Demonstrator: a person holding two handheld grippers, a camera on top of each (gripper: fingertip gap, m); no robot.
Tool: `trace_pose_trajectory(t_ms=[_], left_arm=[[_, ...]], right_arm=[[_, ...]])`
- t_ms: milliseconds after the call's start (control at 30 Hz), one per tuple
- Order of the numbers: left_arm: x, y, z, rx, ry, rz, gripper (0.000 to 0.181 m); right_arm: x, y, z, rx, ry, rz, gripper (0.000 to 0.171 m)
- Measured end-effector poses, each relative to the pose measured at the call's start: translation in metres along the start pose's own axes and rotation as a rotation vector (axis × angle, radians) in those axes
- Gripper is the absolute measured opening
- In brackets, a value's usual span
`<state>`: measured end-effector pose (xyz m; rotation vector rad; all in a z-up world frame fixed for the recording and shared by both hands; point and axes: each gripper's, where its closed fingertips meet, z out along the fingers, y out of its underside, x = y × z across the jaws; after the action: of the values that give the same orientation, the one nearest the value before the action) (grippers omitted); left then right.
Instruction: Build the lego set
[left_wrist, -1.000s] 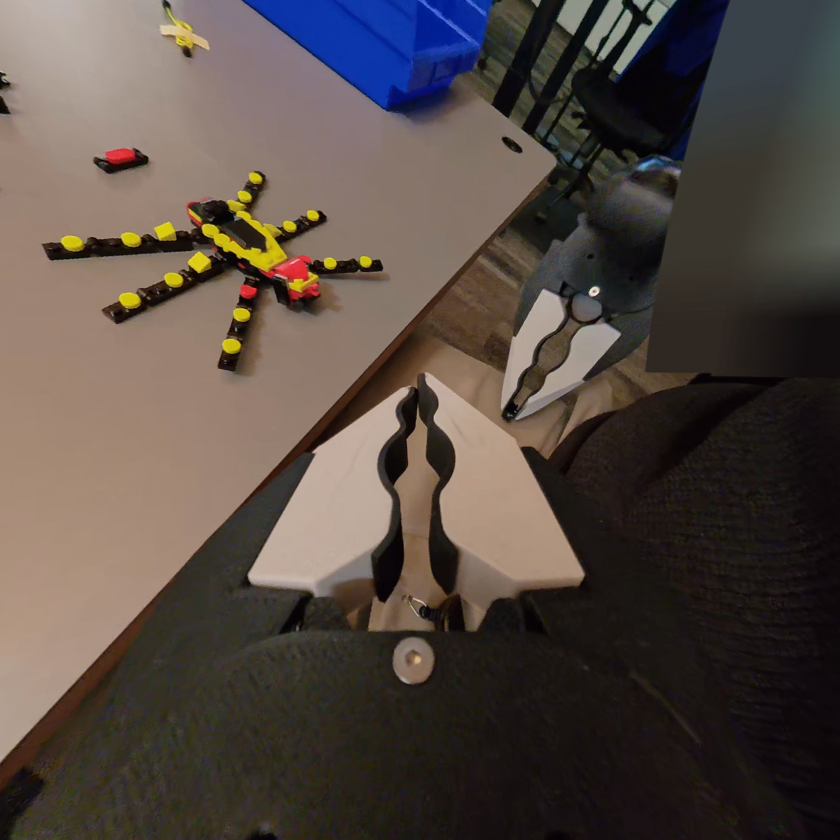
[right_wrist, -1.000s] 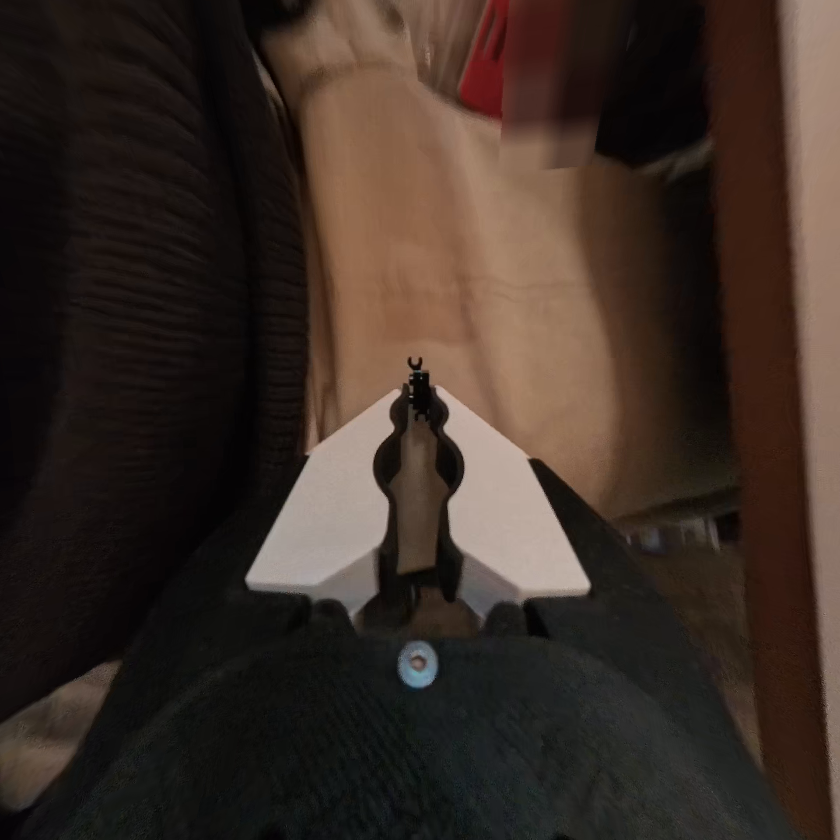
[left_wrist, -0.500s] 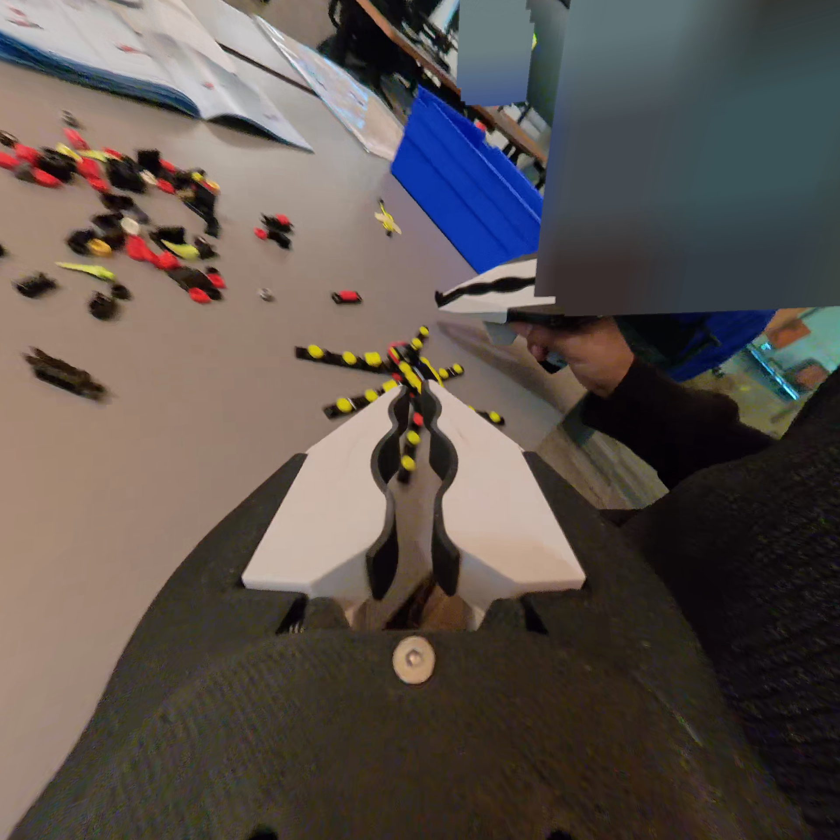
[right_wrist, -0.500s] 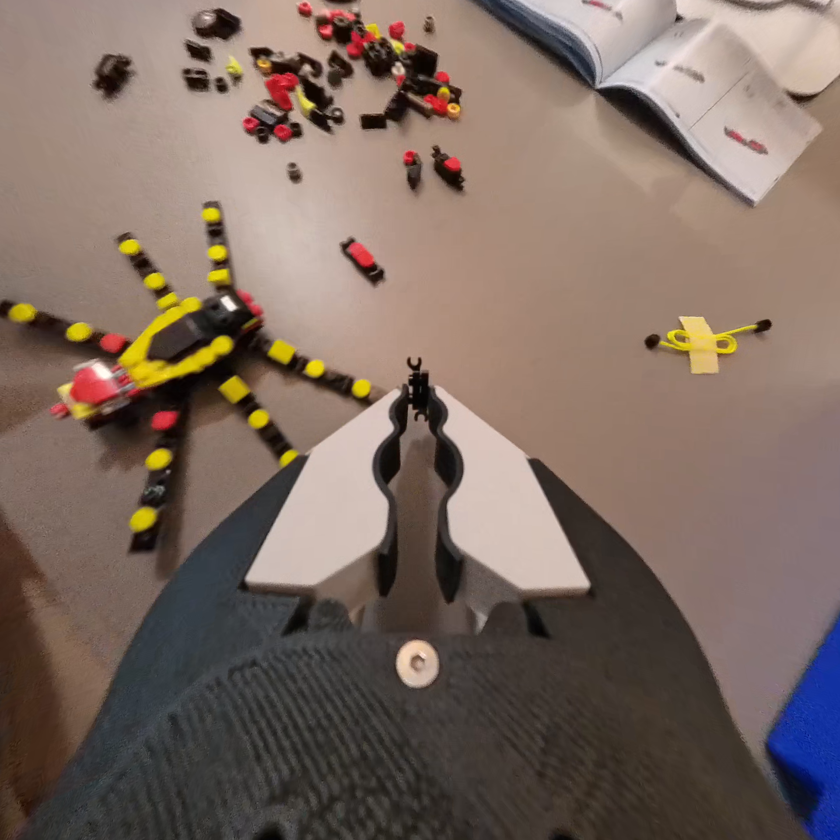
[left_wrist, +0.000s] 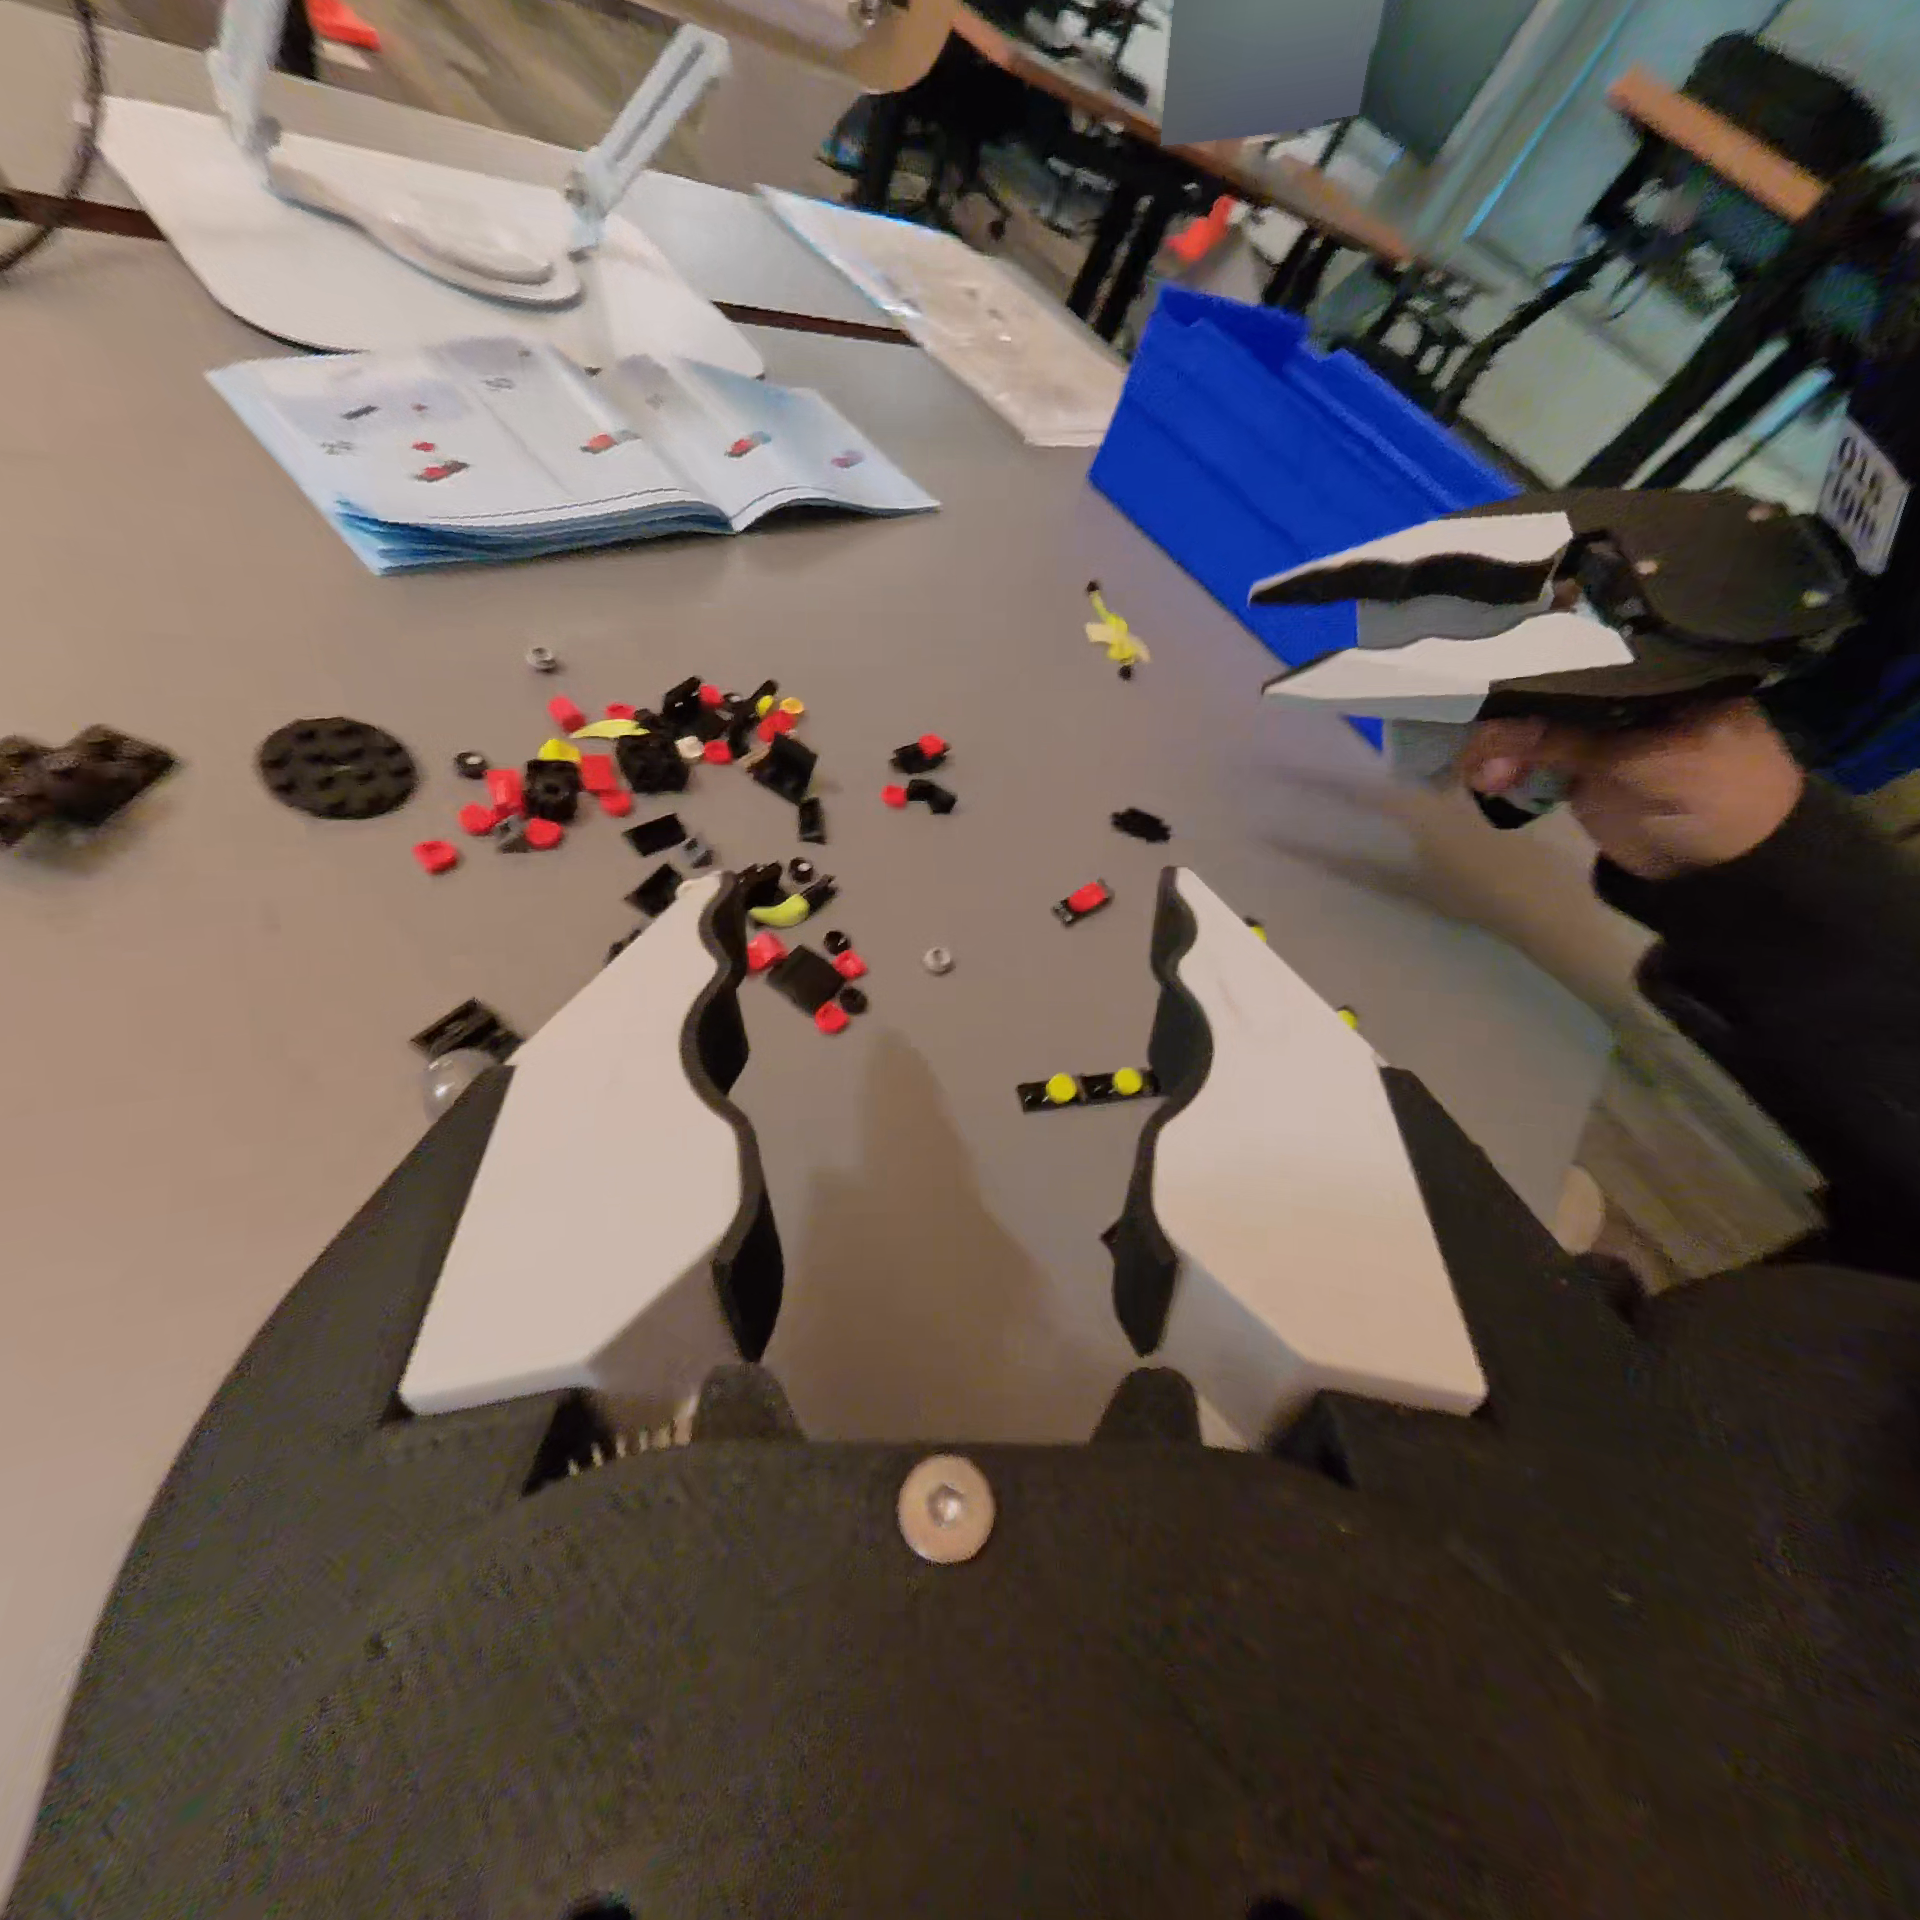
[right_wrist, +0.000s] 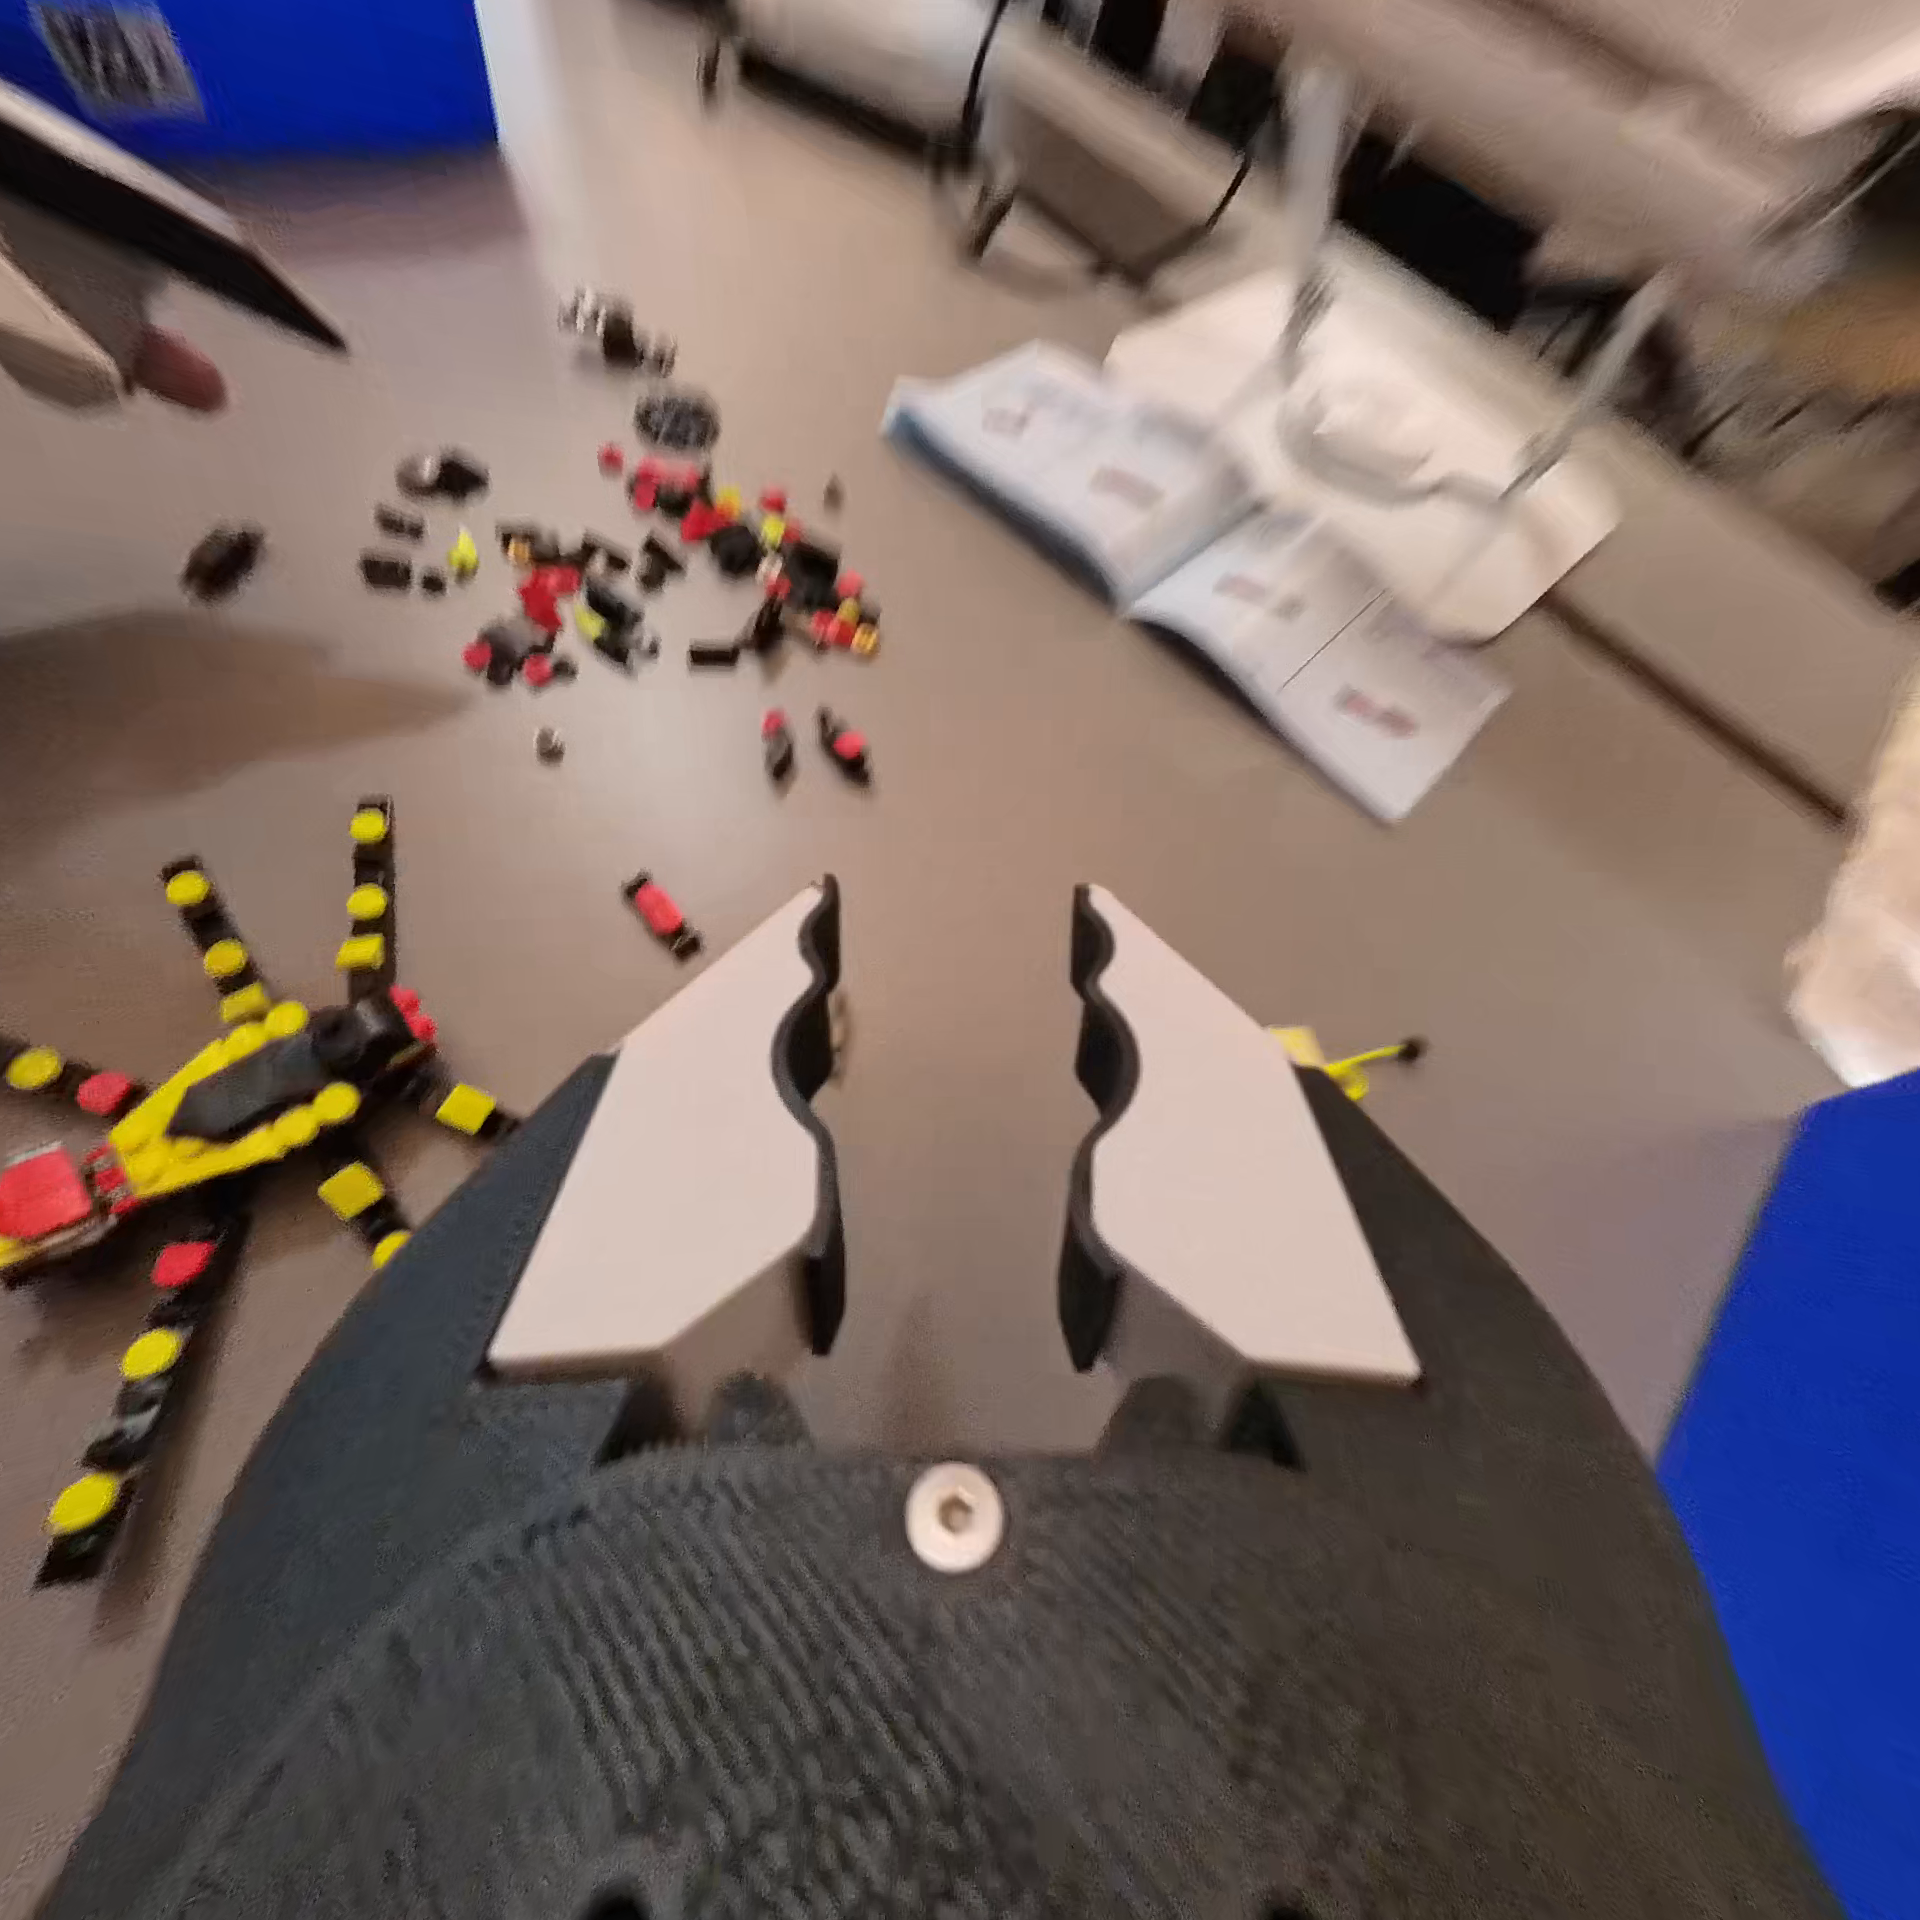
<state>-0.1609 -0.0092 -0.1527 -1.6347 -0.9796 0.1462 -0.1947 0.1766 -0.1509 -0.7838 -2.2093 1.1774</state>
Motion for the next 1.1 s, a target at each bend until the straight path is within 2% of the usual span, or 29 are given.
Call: trace_pose_trajectory(t_ms=[100,133,300,333,400,467,567,600,633,667,700,733,767,833,933,1000,1033,1100], left_arm=[[0.002,-0.005,0.005,0.013,0.018,0.022,0.086],[0.001,-0.005,0.005,0.018,0.004,0.047,0.086],[0.005,-0.008,0.013,0.017,-0.045,0.097,0.085],[0.008,-0.01,0.018,0.019,-0.056,0.14,0.082],[0.012,-0.012,0.03,-0.005,-0.103,0.221,0.075],[0.019,-0.013,0.043,-0.028,-0.105,0.247,0.053],[0.043,-0.005,0.054,-0.082,0.038,0.278,0.046],[0.045,0.0,0.053,-0.11,0.058,0.313,0.035],[0.044,0.004,0.05,-0.126,0.053,0.359,0.029],[0.04,0.01,0.045,-0.148,0.046,0.412,0.012],[0.036,0.016,0.041,-0.171,0.038,0.448,0.006],[0.032,0.018,0.037,-0.182,0.022,0.465,0.008],[0.034,0.019,0.035,-0.191,0.04,0.475,0.003],[0.038,0.015,0.033,-0.174,0.06,0.453,0.0],[0.042,0.02,0.034,-0.192,0.09,0.406,0.0],[0.041,0.02,0.033,-0.196,0.091,0.378,0.012],[0.043,0.017,0.032,-0.181,0.106,0.367,0.007],[0.046,0.01,0.029,-0.152,0.124,0.34,0.0]], right_arm=[[0.016,-0.026,-0.016,0.219,0.145,-0.032,0.064],[0.015,-0.028,-0.02,0.262,0.173,-0.049,0.061],[0.002,-0.019,-0.028,0.229,0.215,-0.059,0.044],[-0.001,-0.018,-0.032,0.231,0.209,-0.049,0.037],[-0.008,-0.012,-0.039,0.205,0.175,-0.052,0.001],[-0.008,-0.004,-0.045,0.151,0.176,-0.036,0.0],[-0.025,-0.003,-0.041,0.128,0.06,0.041,0.0],[-0.032,0.002,-0.036,0.097,0.026,0.043,0.0],[-0.037,0.009,-0.029,0.054,0.004,0.037,0.009],[-0.042,0.016,-0.024,0.014,-0.016,0.022,0.013],[-0.043,0.021,-0.02,-0.011,-0.014,0.006,0.015],[-0.043,0.022,-0.018,-0.016,-0.006,-0.007,0.015],[-0.043,0.021,-0.017,-0.014,-0.002,-0.015,0.012],[-0.049,0.017,-0.019,-0.013,-0.039,-0.027,0.0],[-0.056,0.014,-0.018,0.012,-0.085,0.017,0.0],[-0.052,0.019,-0.013,-0.011,-0.062,0.026,0.011],[-0.052,0.021,-0.012,-0.024,-0.066,0.019,0.0],[-0.049,0.021,-0.012,-0.023,-0.065,0.021,0.0]])
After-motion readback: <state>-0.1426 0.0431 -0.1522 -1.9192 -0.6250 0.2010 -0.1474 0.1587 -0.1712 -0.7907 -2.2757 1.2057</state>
